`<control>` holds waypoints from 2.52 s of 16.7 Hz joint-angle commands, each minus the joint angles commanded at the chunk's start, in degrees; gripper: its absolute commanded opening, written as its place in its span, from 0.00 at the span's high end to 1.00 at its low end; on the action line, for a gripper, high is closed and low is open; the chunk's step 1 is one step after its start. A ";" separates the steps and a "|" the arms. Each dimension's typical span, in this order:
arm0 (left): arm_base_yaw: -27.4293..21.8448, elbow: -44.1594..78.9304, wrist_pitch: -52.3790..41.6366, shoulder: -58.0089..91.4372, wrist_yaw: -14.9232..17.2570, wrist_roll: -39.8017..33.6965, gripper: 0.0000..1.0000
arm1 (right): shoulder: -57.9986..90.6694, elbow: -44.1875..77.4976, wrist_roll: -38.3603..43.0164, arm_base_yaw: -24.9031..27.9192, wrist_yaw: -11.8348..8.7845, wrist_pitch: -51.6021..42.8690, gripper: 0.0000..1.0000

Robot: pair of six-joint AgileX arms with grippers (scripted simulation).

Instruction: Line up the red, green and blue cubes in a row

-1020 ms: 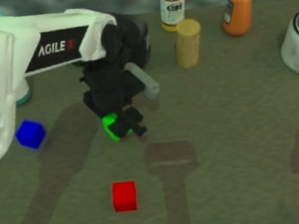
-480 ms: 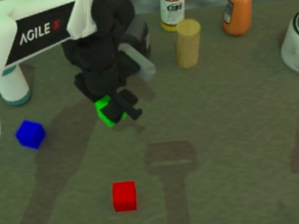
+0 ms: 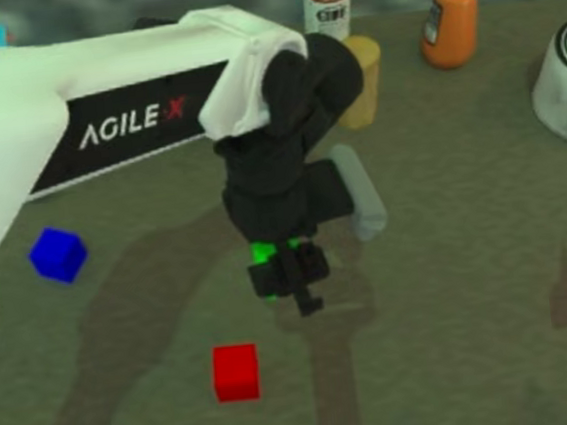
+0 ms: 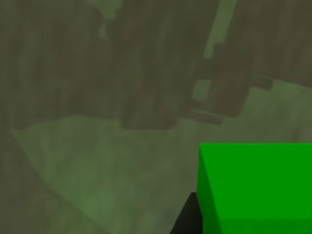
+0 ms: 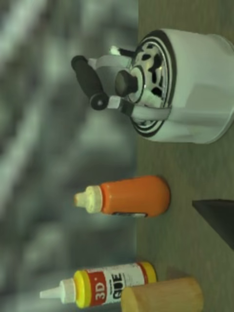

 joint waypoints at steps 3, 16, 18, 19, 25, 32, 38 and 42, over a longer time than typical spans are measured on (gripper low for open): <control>-6.03 -4.98 0.95 -4.16 -0.08 3.94 1.00 | 0.00 0.00 0.00 0.00 0.00 0.00 0.00; -7.22 -12.80 13.19 -0.19 -0.07 4.93 1.00 | 0.00 0.00 0.00 0.00 0.00 0.00 0.00; -7.30 -14.02 15.11 0.77 -0.07 4.99 1.00 | 0.00 0.00 0.00 0.00 0.00 0.00 0.00; -7.31 -14.09 15.20 0.83 -0.07 4.99 1.00 | 0.00 0.00 0.00 0.00 0.00 0.00 0.00; -7.31 -14.09 15.20 0.83 -0.07 4.99 0.77 | 0.00 0.00 0.00 0.00 0.00 0.00 0.00; -7.31 -14.09 15.20 0.83 -0.07 4.99 0.25 | 0.00 0.00 0.00 0.00 0.00 0.00 0.00; -7.31 -14.09 15.20 0.83 -0.07 4.99 0.00 | 0.00 0.00 0.00 0.00 0.00 0.00 0.00; -7.31 -14.09 15.20 0.83 -0.07 4.99 0.00 | 0.00 0.00 0.00 0.00 0.00 0.00 0.00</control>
